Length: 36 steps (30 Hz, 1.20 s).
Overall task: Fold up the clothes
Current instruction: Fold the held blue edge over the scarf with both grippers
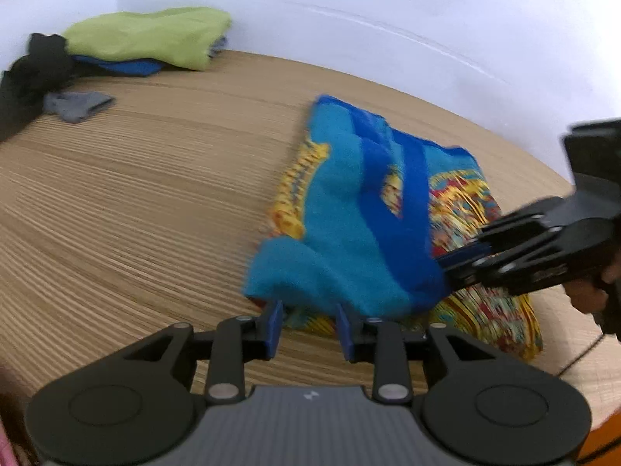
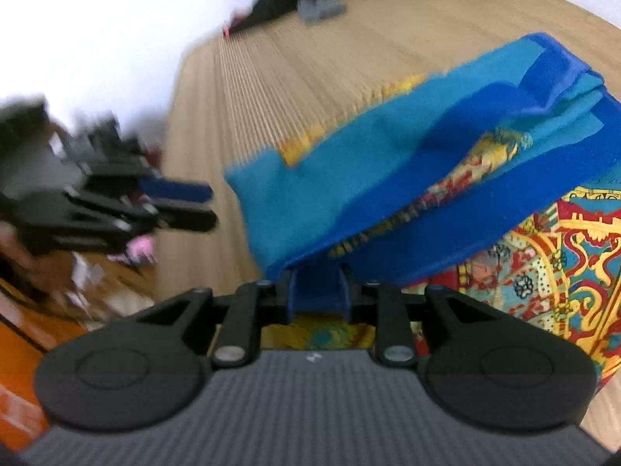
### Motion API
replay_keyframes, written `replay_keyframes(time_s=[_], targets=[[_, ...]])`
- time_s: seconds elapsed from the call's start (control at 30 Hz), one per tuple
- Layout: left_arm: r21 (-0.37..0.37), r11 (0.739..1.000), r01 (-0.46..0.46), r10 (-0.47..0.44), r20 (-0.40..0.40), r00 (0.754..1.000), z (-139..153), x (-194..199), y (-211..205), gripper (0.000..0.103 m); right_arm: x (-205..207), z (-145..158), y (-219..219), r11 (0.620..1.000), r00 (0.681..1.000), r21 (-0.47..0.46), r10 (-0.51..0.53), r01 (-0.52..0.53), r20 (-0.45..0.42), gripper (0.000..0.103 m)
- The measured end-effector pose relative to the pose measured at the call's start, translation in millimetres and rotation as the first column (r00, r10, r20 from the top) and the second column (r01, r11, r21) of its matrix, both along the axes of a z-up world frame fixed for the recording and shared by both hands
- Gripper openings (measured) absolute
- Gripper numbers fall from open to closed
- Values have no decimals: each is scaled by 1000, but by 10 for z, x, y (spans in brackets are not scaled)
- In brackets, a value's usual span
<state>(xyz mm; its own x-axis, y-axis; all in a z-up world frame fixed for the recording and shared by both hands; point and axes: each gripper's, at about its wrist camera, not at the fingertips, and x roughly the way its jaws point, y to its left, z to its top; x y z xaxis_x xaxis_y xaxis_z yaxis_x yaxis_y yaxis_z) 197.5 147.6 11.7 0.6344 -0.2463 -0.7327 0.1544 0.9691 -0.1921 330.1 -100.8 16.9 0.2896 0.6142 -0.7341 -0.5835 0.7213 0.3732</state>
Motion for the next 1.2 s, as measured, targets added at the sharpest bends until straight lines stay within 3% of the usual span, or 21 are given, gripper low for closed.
replay_keyframes(time_s=[0.1,0.27,0.4,0.5,0.7,0.73,0.77,0.83,0.87,0.9,0.93,1.0,1.07,1.2], targets=[[-28,1000,-11,11,8,1000,80,158,-8,43,228,26,-145,990,993,84,-117,117,-8,35],[-43,996,83,-82,21,996,109,436,-343,53,607,69,-387,926,951,218,-305,307,-44,36],[45,989,141,-143,54,988,95,747,-786,59,939,78,-581,836,892,313,-441,450,-104,38],[126,981,144,-157,99,983,85,1134,-1065,62,1338,-134,-706,749,816,325,-518,578,-258,37],[243,950,194,-225,107,968,-124,1965,-1511,64,1575,-552,-871,645,725,345,-537,682,-430,38],[279,940,194,-226,87,970,-208,2076,-1563,62,1588,-610,-906,629,706,335,-551,702,-445,37],[314,931,188,-220,72,973,-271,2145,-1581,52,1572,-610,-945,619,697,329,-573,713,-431,31],[333,934,132,-164,70,984,-342,2203,-1478,28,1539,-610,-1023,598,676,319,-618,735,-401,31],[281,955,93,-117,68,991,-326,2227,-1345,20,1523,-609,-1063,586,665,315,-639,746,-386,31],[197,980,42,-54,60,997,-282,2248,-1166,18,1508,-594,-1093,582,658,307,-660,753,-361,32],[109,994,-16,11,47,999,-235,2268,-981,15,1507,-541,-1098,597,663,288,-678,748,-316,33],[30,995,-98,97,42,994,-153,2300,-720,14,1558,-447,-1079,645,695,261,-673,719,-252,36],[-1,991,-136,136,38,990,-109,2336,-584,14,1629,-368,-1026,692,737,254,-641,675,-213,36],[-26,990,-135,136,41,990,-55,2342,-552,14,1846,-311,-831,715,778,311,-597,626,-194,36]])
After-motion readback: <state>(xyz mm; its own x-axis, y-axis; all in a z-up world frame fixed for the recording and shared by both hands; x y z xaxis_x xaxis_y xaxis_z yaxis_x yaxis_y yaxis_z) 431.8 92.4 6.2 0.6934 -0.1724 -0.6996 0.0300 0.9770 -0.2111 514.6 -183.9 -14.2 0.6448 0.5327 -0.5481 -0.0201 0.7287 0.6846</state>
